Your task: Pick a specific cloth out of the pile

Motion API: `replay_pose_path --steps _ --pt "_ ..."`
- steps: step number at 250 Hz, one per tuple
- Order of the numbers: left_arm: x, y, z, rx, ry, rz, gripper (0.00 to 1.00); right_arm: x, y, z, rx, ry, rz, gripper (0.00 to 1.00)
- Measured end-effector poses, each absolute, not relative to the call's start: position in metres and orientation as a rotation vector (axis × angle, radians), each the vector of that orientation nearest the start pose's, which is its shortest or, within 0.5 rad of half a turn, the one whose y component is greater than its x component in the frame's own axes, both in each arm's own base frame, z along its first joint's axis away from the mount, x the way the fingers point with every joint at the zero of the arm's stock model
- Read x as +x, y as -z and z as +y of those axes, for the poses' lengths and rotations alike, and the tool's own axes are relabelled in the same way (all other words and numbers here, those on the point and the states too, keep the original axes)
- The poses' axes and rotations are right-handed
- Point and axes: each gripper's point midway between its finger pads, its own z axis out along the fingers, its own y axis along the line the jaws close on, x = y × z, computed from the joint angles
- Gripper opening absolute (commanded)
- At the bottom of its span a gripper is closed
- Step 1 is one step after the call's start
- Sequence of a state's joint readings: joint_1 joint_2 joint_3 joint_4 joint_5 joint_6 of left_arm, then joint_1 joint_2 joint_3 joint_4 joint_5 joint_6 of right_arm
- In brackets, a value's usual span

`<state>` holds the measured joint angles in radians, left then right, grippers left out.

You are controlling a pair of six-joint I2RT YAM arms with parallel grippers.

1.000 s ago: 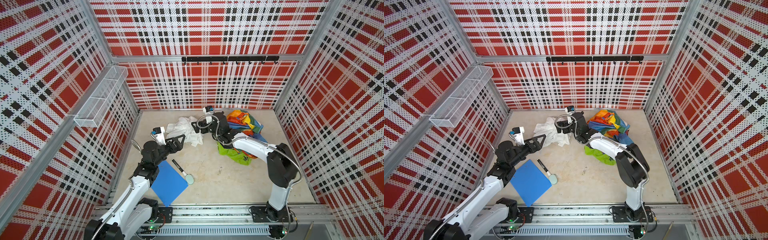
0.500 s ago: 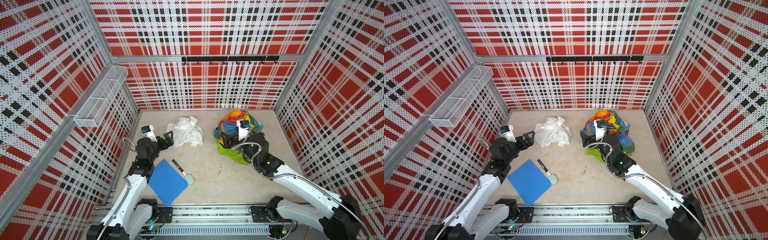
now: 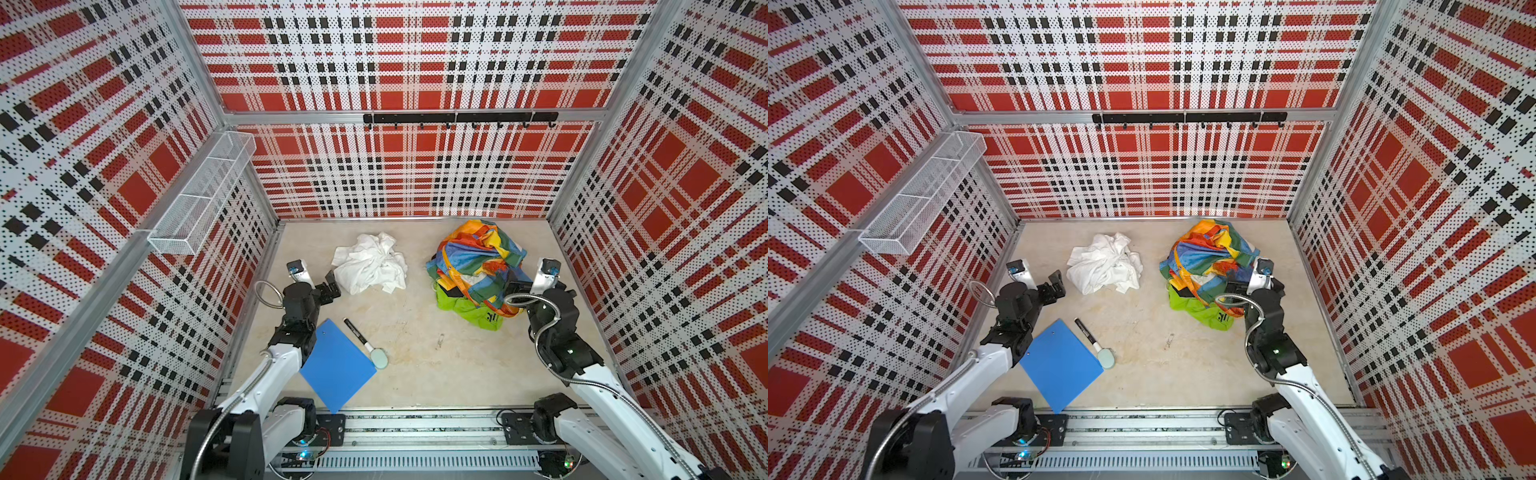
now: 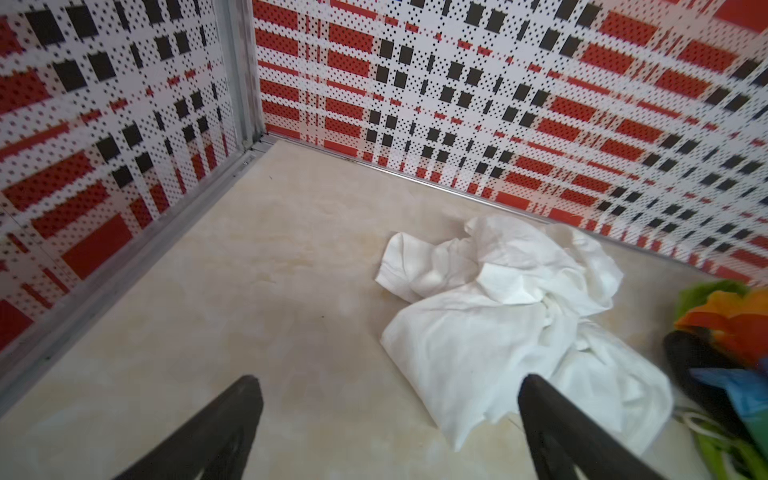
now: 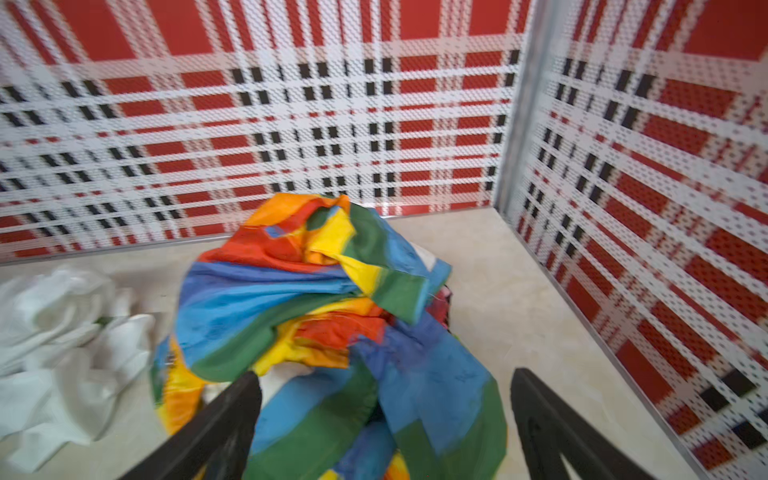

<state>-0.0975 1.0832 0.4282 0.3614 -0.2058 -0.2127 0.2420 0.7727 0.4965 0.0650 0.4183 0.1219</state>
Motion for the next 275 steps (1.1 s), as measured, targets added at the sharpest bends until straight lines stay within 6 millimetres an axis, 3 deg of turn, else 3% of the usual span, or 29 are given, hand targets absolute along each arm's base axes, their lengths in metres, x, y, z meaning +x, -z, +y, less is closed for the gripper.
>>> replay_pose_path --steps 34,59,87,110,136,174,215,275 --pt "0.362 -0.15 0.0 -0.161 -0.072 1.84 0.99 0.32 -0.213 -0.038 0.312 0.192 1.784 1.0" --pt "0.364 -0.127 0.001 -0.112 -0.116 1.84 0.99 0.321 -0.192 -0.055 0.353 0.229 1.787 1.0" --pt "0.367 -0.108 -0.002 -0.05 -0.157 1.852 0.99 0.322 -0.159 -0.06 0.344 0.26 1.812 1.0" --pt "0.374 -0.113 -0.003 -0.032 -0.167 1.807 0.99 0.323 -0.134 -0.058 0.309 0.277 1.833 1.0" --pt "0.38 -0.116 0.006 -0.054 -0.161 1.763 0.99 0.327 -0.118 -0.057 0.278 0.289 1.827 1.0" --pt "0.382 -0.115 0.023 -0.098 -0.142 1.743 0.99 0.339 -0.114 -0.057 0.252 0.295 1.8 1.0" --pt "0.386 -0.12 0.021 -0.101 -0.108 1.725 0.99 0.354 -0.134 -0.055 0.243 0.276 1.74 1.0" --pt "0.387 -0.122 0.02 -0.1 -0.099 1.72 0.99 0.35 -0.145 -0.045 0.207 0.21 1.649 1.0"
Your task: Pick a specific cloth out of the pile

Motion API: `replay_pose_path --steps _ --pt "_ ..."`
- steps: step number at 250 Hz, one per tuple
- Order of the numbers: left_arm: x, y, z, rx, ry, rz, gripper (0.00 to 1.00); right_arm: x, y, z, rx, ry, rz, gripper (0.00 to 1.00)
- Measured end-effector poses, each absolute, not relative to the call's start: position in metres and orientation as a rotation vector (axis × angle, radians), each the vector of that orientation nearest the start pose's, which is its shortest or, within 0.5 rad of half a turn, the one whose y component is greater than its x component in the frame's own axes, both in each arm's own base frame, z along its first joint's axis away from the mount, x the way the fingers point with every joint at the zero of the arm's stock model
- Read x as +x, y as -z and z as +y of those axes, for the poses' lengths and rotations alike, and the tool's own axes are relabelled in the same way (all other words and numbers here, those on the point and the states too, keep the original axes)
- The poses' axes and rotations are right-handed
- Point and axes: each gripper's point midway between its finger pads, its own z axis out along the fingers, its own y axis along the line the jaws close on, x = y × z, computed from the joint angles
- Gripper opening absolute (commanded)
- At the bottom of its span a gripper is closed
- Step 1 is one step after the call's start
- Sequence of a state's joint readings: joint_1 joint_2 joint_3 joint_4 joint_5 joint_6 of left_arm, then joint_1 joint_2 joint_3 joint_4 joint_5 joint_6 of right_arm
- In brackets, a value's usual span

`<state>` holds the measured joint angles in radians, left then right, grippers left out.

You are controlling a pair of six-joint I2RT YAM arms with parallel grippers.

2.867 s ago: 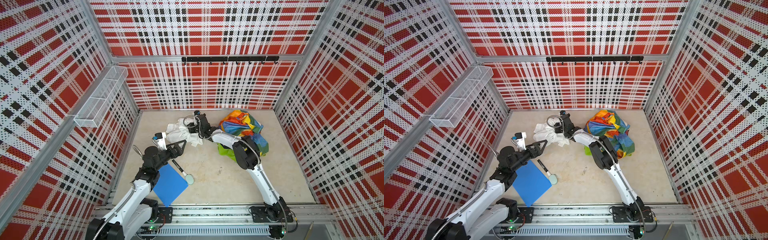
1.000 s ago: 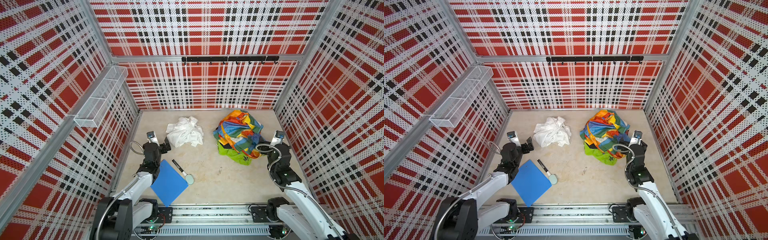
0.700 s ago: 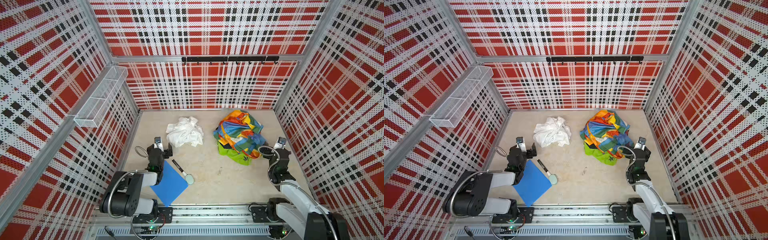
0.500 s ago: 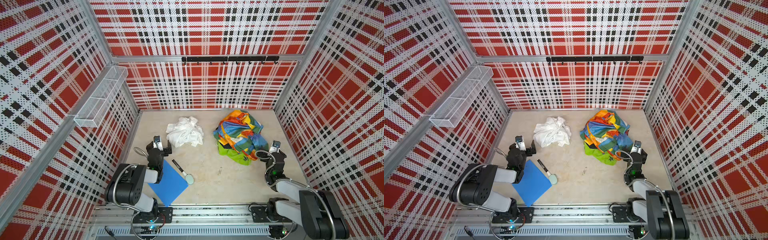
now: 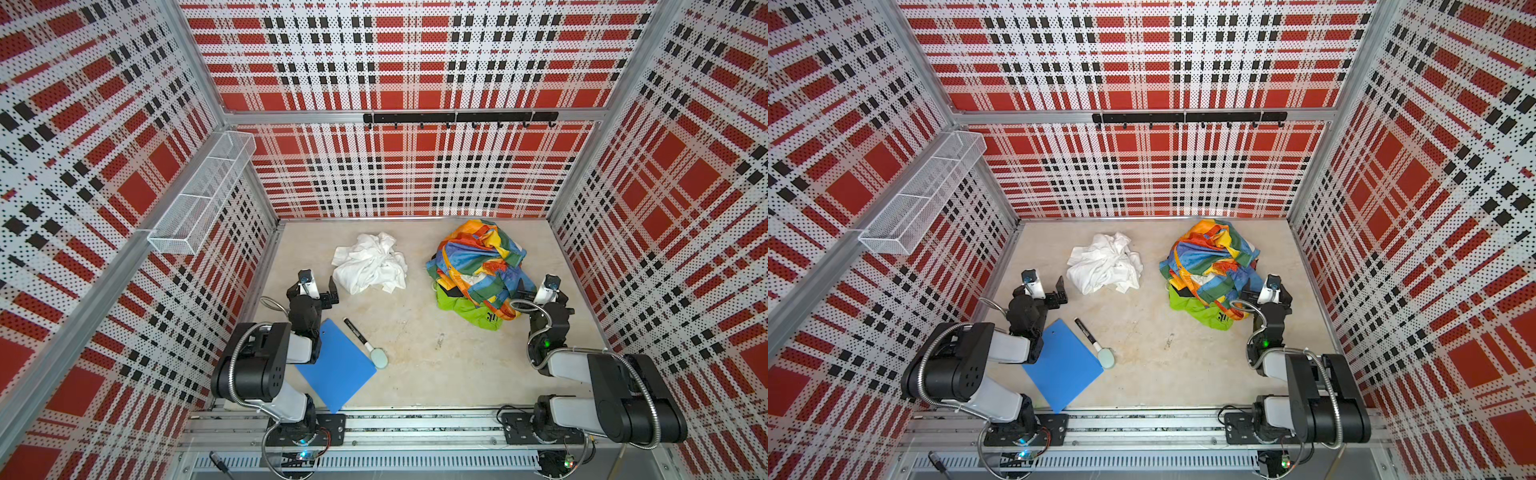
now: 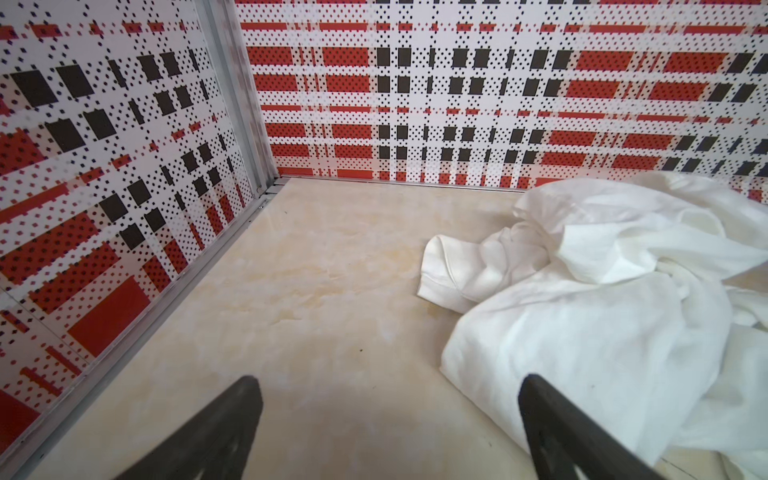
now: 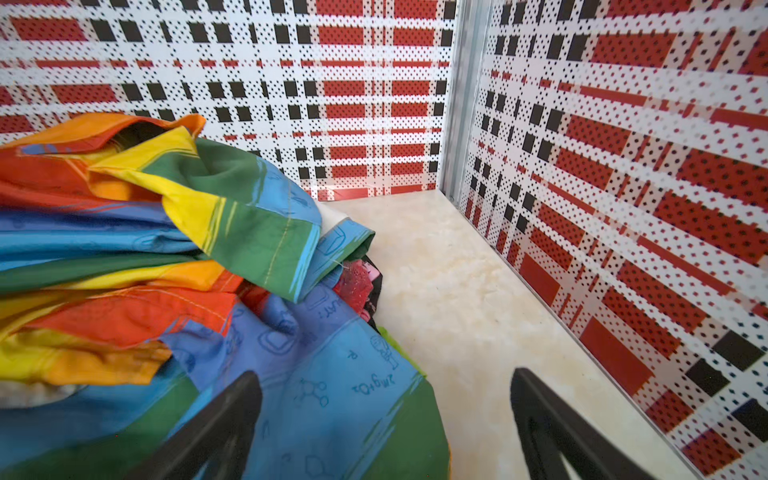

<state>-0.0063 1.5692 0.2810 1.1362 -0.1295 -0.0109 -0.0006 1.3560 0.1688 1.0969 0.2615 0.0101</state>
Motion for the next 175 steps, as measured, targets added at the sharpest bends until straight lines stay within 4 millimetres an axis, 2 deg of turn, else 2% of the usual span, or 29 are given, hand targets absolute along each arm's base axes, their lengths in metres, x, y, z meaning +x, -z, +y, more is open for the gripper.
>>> replay_pose_path --steps 58,128,175 --pt "0.387 -0.122 0.019 -0.1 -0.094 1.719 0.99 0.356 -0.115 -0.04 0.19 0.194 1.687 1.0" --pt "0.387 -0.122 0.019 -0.101 -0.094 1.719 0.99 0.378 -0.134 -0.035 0.17 0.172 1.656 1.0" --pt "0.387 -0.122 0.019 -0.101 -0.094 1.719 0.99 0.38 -0.131 -0.033 0.161 0.169 1.671 1.0"
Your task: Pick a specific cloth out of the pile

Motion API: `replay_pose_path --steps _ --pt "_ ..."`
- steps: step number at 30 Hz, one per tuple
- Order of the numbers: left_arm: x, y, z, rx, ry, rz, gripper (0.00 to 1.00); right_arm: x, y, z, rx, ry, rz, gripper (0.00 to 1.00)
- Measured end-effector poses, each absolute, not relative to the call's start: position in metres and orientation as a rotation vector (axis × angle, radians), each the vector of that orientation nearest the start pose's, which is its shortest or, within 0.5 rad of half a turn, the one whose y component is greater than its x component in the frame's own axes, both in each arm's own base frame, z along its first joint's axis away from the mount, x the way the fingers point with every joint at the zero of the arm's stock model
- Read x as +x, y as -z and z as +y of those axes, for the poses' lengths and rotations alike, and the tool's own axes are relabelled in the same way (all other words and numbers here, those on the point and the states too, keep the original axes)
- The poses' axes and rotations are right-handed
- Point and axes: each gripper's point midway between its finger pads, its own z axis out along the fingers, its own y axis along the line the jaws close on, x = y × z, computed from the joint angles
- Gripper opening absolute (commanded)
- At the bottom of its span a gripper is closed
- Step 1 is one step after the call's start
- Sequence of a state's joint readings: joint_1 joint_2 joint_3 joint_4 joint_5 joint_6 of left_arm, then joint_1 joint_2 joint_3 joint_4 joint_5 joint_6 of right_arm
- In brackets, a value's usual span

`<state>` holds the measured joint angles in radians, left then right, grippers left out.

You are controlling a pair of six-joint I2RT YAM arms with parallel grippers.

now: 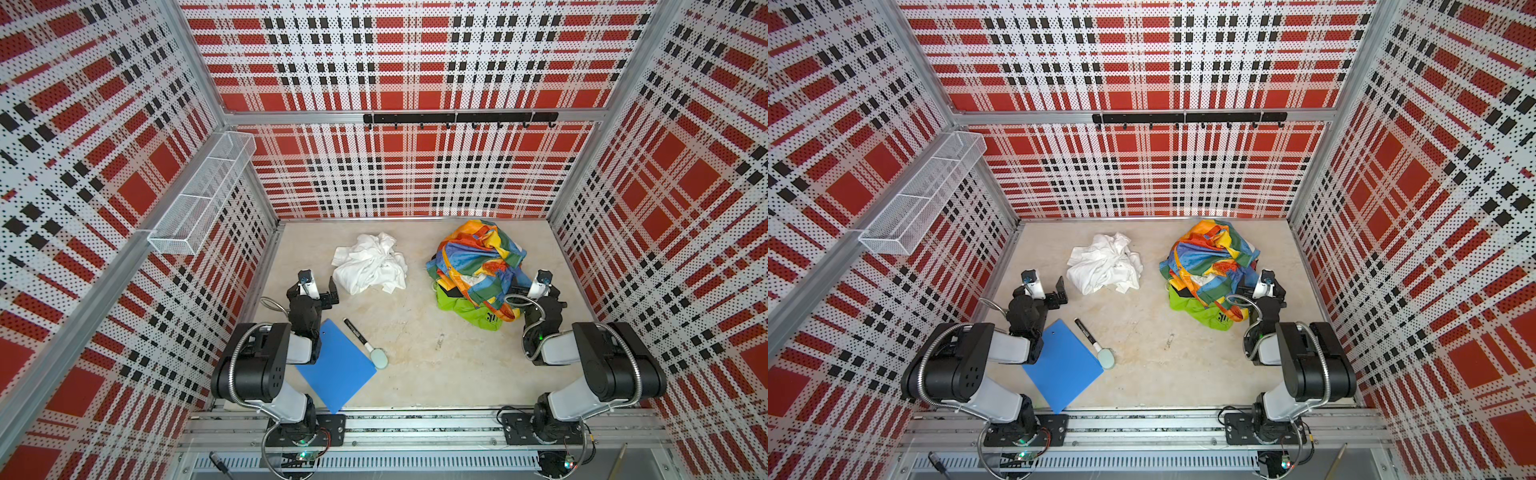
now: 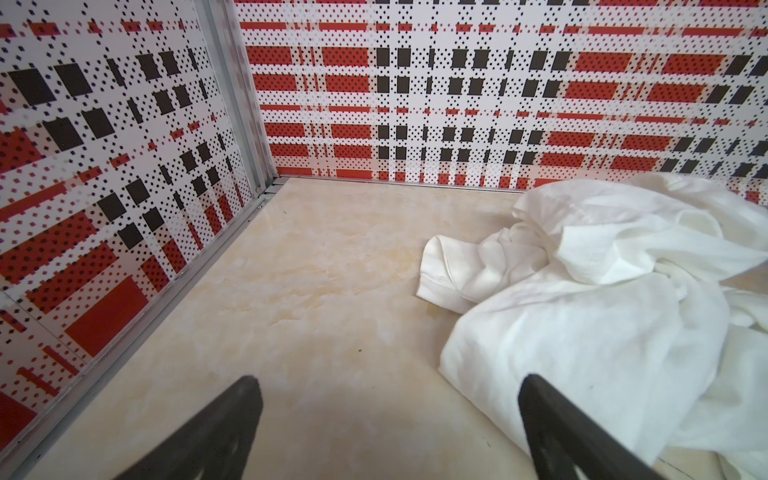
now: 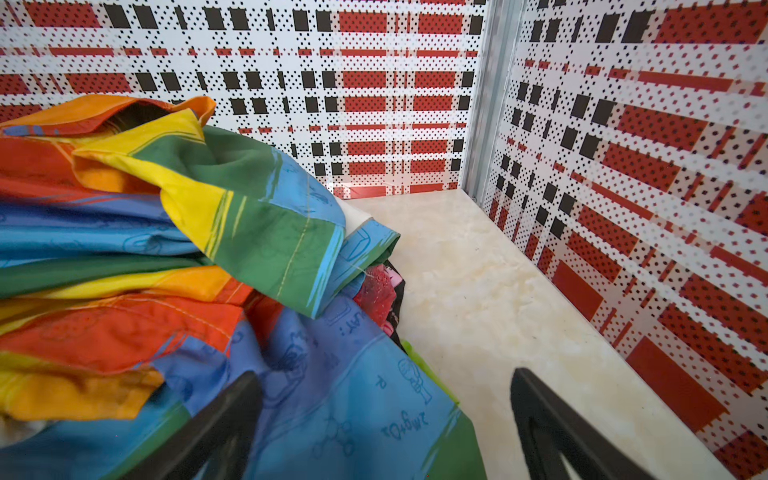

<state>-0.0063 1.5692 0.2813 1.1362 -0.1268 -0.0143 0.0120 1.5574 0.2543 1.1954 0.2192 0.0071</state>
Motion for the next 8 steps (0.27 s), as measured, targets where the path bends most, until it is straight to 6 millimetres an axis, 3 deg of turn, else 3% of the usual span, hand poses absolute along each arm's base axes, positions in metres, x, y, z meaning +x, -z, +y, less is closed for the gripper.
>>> replay_pose_path --steps 8 --pt "0.3874 -0.1221 0.0193 -0.101 -0.094 1.719 0.99 0.3797 -0.1272 -0.0318 0.155 0.167 1.687 1.0"
